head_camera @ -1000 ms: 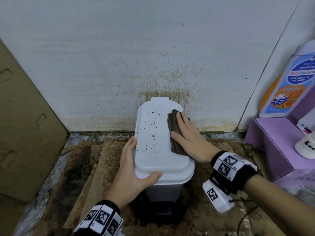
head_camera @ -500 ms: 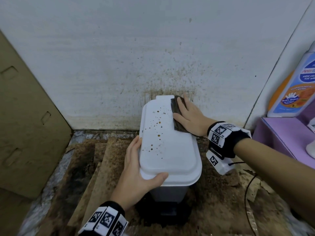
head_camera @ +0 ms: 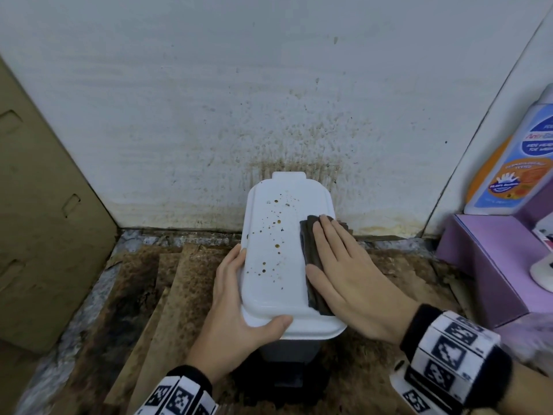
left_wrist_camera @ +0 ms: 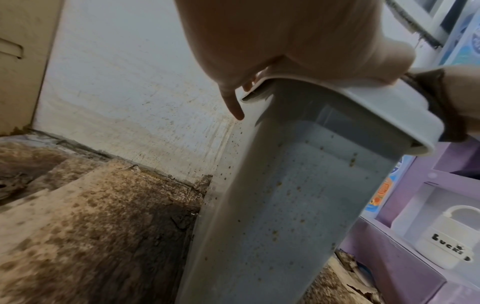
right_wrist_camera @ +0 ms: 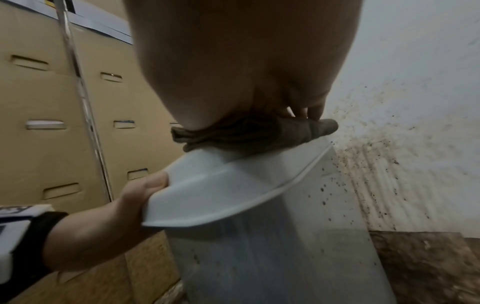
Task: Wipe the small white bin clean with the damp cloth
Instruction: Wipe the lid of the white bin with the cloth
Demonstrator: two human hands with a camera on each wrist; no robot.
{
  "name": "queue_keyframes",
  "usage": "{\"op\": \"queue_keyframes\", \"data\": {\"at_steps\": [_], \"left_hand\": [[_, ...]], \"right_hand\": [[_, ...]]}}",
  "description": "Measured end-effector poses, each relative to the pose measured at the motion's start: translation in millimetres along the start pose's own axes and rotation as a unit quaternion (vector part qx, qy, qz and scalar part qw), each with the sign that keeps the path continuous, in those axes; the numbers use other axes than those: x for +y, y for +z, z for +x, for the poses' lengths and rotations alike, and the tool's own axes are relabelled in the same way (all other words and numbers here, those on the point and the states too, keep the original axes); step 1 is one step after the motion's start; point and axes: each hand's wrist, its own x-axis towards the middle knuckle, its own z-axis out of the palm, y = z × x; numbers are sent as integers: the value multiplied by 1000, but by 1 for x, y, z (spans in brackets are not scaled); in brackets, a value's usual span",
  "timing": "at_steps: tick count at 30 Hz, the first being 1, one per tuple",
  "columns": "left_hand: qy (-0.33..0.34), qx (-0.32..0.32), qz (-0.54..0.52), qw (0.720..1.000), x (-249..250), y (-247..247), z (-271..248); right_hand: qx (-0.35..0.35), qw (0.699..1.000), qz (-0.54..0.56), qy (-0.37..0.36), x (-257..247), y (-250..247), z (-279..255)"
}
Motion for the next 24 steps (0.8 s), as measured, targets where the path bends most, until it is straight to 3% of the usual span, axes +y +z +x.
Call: {"op": "queue_keyframes", "data": {"at_steps": [8,15,24], "left_hand": [[-15,-8,-9,1000,1,-2,2],[-15,-6,-4,1000,-1,-2,3],[-7,-1,1,1000,-2,-1,2]], "right_hand": [[-70,994,87,20,16,-20,49],[-58,997,33,29,43,-32,113],[-63,997,42,24,52,-29,130]]}}
